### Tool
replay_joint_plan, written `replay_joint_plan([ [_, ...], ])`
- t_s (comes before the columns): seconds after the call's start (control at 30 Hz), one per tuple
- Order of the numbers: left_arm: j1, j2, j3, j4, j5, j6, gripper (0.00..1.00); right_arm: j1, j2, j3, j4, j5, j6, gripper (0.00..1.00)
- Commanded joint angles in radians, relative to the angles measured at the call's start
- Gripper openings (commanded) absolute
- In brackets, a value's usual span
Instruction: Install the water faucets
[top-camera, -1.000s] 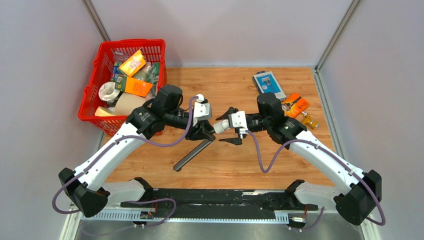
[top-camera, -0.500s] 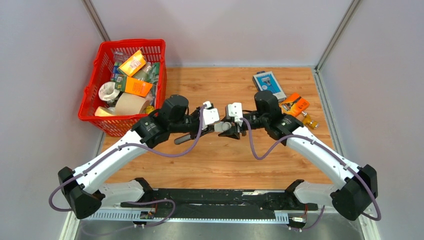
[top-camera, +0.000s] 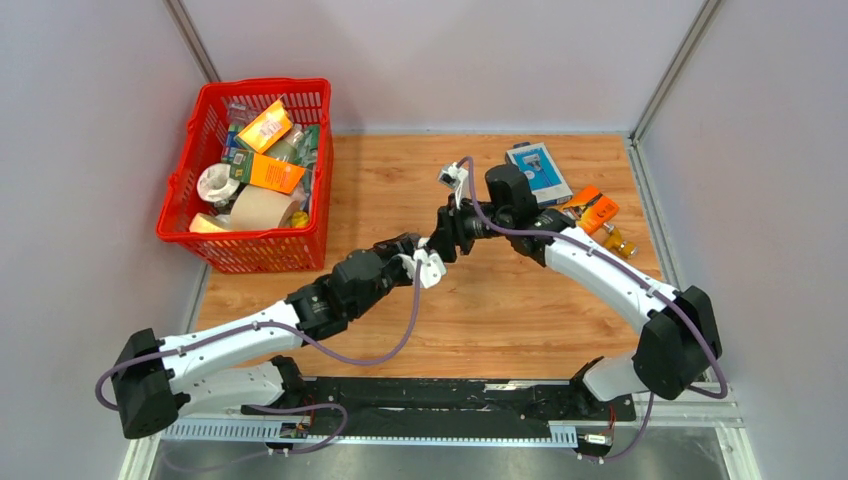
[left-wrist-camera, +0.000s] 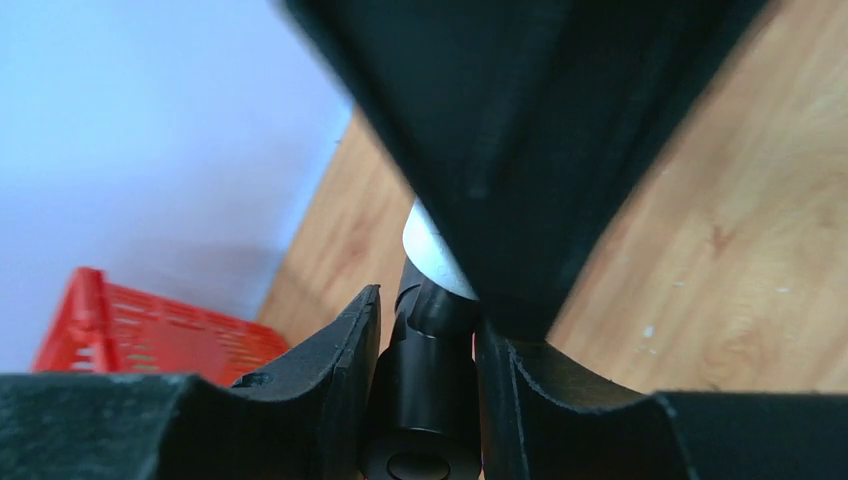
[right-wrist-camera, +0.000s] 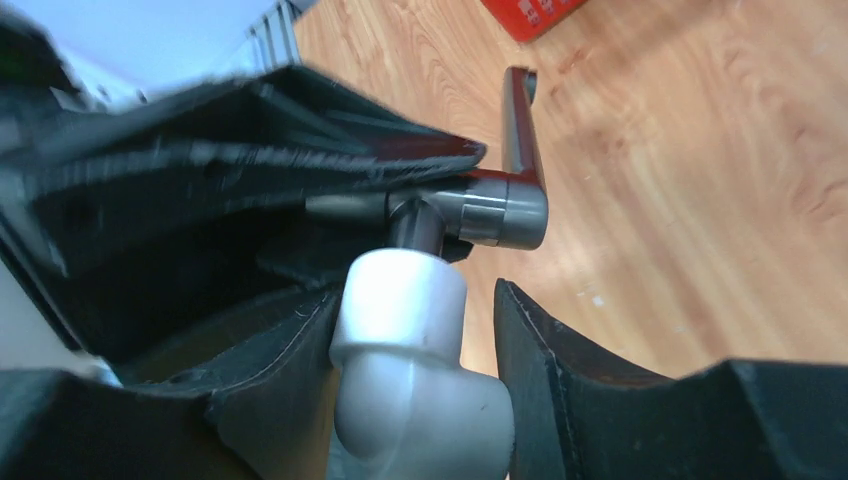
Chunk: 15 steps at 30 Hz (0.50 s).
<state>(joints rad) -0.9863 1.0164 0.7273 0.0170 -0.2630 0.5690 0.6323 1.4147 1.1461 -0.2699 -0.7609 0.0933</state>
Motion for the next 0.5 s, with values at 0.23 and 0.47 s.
replay_joint_plan([
  [0.23,-0.009,-0.03,0.067,0.203,-0.113,-0.038,0.0,-0.028,-0.085,0.011,0.12,0.147,0.357,0.47],
  [0.47,0.158,-0.041,0.199,-0.132,0.308,-0.23,0.0,-0.029,-0.273,-0.065,0.121,0.184,-0.062,0.78],
])
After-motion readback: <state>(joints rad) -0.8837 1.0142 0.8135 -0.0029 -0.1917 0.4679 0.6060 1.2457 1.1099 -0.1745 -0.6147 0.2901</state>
